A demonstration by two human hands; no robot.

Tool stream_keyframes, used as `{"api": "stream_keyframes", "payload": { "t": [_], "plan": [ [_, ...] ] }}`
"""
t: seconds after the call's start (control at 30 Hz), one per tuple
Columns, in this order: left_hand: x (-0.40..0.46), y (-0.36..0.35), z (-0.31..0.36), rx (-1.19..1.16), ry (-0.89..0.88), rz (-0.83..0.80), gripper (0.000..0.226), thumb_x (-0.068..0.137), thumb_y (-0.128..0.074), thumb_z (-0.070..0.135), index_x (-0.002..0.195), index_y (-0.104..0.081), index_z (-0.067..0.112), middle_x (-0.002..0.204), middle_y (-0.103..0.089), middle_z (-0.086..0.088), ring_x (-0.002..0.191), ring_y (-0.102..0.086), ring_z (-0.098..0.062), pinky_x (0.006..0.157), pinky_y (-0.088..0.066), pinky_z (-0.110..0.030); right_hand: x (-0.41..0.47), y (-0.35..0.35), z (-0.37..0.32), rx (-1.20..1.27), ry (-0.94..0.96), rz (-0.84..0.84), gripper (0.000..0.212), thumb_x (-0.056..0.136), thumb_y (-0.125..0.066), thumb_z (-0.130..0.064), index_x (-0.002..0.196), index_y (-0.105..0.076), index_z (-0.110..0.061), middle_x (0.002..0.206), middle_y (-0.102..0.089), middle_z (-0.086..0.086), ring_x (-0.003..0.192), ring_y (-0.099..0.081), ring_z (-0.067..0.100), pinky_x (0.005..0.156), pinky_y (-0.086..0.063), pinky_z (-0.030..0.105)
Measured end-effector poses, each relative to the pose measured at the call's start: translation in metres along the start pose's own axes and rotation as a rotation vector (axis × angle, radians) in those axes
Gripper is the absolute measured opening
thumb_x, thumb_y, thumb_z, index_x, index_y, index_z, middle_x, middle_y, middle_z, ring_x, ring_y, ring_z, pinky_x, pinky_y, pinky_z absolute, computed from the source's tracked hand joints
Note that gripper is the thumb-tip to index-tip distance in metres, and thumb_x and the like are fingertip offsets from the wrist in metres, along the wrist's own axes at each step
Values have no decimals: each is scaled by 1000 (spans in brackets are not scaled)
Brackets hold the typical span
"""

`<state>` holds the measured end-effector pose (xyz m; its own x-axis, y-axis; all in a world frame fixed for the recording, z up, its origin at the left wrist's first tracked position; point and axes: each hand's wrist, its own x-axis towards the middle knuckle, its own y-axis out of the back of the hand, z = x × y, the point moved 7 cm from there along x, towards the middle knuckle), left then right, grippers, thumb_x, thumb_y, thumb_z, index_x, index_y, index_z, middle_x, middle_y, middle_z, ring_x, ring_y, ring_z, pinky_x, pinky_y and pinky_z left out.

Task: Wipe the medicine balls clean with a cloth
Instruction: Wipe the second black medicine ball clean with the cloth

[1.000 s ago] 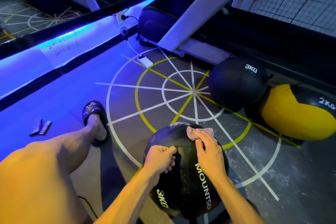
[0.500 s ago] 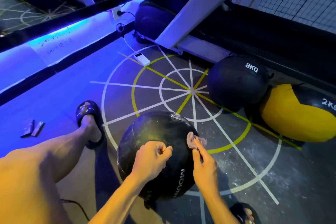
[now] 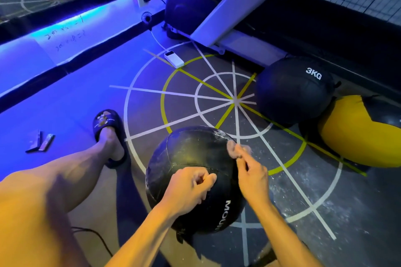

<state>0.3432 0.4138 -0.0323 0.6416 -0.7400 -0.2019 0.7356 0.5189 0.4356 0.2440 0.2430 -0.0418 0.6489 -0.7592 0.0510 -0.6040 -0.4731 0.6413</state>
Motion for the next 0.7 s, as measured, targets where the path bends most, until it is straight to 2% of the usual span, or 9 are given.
{"api": "stream_keyframes", "payload": {
  "t": [0.07, 0.17, 0.23, 0.3, 0.37, 0.5, 0.57, 0.63, 0.7],
  "plan": [
    [1, -1, -1, -11, -3, -14, 40, 102, -59, 39, 66, -58, 23, 57, -65, 5, 50, -61, -9, 62, -51, -20, -2, -4, -7, -13, -11, -15, 44, 102, -56, -11, 130, -66, -42, 100, -72, -3, 75, -62, 5, 66, -44, 29],
    [2, 5, -11, -61, -5, -44, 39, 102, -59, 41, 67, -59, 24, 59, -65, 3, 52, -62, -11, 62, -51, -22, -37, -19, -55, 23, 396, -206, 50, 97, -53, 4, 136, -66, -25, 141, -63, -3, 128, -56, 0, 98, -48, 19],
    [1, 3, -13, -74, 0, -69, 38, 102, -59, 41, 69, -62, 23, 60, -65, 2, 54, -63, -13, 62, -52, -23, -18, -7, -54, -22, 470, -201, 51, 94, -51, 12, 127, -68, -23, 132, -65, 9, 112, -59, 4, 97, -43, 8],
    [1, 0, -10, -61, -8, -69, 37, 102, -59, 40, 71, -64, 20, 61, -66, 2, 55, -64, -14, 62, -53, -22, 11, 1, -39, -6, 220, -96, 52, 99, -51, 6, 125, -70, -34, 120, -69, 5, 103, -67, 18, 87, -50, 22],
    [3, 1, -12, -78, -8, -64, 38, 102, -59, 40, 69, -62, 23, 59, -65, 2, 54, -63, -14, 62, -51, -22, 5, -9, -55, -45, 257, -124, 42, 101, -50, 1, 117, -69, -33, 115, -64, -14, 103, -64, 31, 83, -52, 35],
    [-1, 2, -22, -114, 22, -101, 38, 102, -60, 41, 66, -61, 29, 58, -64, 2, 52, -61, -13, 60, -51, -23, -27, -26, -73, -13, 572, -296, 37, 96, -49, -2, 126, -70, -5, 131, -68, 6, 132, -50, 4, 108, -41, 16],
    [-4, -3, -17, -94, 14, -117, 38, 102, -60, 42, 68, -62, 25, 59, -65, 2, 54, -63, -15, 60, -52, -23, 4, -10, -51, 48, 343, -211, 32, 101, -49, 0, 125, -70, -1, 115, -71, 6, 112, -60, -4, 97, -45, 13],
    [-5, -6, -15, -67, 8, -118, 38, 102, -59, 42, 70, -64, 22, 61, -66, 1, 56, -65, -16, 62, -54, -22, 23, -4, -35, 43, 151, -138, 32, 105, -49, -2, 126, -71, -9, 100, -68, 4, 82, -62, 2, 81, -48, 17],
    [-7, -4, -18, -87, 11, -117, 38, 101, -60, 41, 69, -64, 22, 61, -66, 0, 56, -65, -17, 62, -56, -24, 15, -14, -38, 80, 137, -142, 28, 105, -48, -2, 120, -72, -6, 91, -63, 7, 73, -55, 8, 78, -45, 22]
  ]
}}
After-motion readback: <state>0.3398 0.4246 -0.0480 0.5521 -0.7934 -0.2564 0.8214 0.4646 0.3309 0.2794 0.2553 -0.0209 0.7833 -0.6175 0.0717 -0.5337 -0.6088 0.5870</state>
